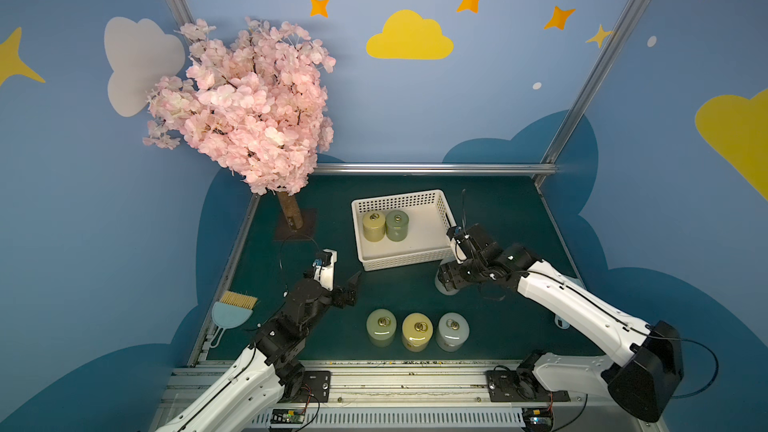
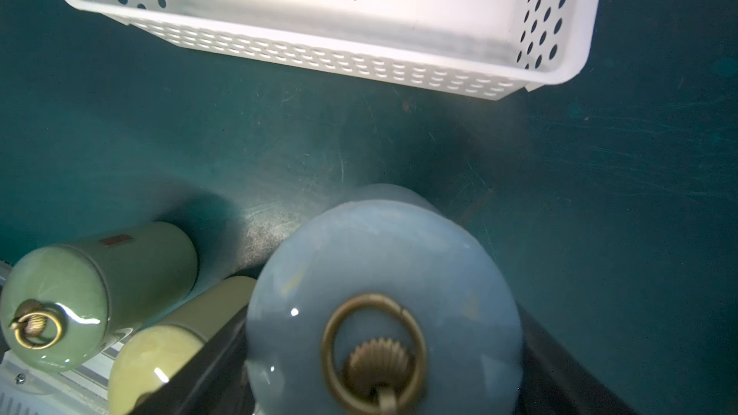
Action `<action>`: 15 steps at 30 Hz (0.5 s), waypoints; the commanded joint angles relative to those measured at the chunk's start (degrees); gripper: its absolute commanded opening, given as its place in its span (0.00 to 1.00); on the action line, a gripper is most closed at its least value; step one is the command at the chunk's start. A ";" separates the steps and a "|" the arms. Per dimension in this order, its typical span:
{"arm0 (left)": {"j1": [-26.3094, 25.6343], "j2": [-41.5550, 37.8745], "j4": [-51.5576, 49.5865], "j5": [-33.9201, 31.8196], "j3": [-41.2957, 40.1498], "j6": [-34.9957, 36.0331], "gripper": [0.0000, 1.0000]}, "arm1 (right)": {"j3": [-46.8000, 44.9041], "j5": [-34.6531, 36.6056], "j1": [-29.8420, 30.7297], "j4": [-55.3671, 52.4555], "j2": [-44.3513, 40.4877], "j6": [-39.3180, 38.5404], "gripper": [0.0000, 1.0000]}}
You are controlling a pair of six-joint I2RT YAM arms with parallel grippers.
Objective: Take the tea canister out of the basket
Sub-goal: Place the tea canister at the center of the board.
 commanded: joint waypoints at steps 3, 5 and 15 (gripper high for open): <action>0.29 -0.19 1.05 -0.33 -0.82 0.56 1.00 | -1.61 1.00 1.11 5.94 -2.66 3.11 0.62; 0.25 -0.24 1.10 -0.28 -0.90 0.56 1.00 | -2.34 1.07 1.44 6.46 -2.56 3.59 0.62; 0.25 -0.11 1.19 -0.44 -1.06 0.60 1.00 | -5.36 3.39 2.81 7.84 -1.46 5.37 0.62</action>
